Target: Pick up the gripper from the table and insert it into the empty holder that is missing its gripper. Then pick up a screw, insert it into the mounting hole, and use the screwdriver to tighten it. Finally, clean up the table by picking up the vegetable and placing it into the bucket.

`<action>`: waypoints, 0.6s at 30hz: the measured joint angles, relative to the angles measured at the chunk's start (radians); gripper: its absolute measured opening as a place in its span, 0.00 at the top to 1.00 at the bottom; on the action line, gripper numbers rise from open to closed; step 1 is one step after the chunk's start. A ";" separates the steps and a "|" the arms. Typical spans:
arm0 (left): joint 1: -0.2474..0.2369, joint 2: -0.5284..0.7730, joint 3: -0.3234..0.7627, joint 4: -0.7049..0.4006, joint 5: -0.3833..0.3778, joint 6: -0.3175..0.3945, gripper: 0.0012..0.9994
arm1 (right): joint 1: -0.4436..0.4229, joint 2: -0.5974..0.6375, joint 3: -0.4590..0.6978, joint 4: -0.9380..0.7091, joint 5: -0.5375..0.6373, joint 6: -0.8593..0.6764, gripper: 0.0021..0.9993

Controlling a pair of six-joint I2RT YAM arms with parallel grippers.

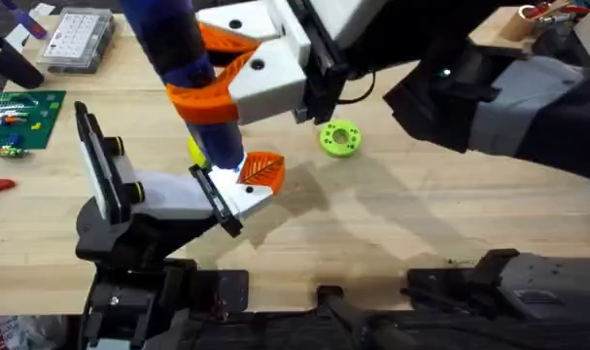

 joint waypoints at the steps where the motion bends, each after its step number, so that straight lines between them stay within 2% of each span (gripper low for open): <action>1: 0.000 0.000 0.000 0.000 0.000 0.000 0.99 | 0.000 0.005 0.000 0.002 -0.001 0.000 0.96; 18: 0.000 0.000 0.000 0.000 0.000 0.000 0.99 | 0.001 0.038 0.000 0.084 -0.018 0.000 0.96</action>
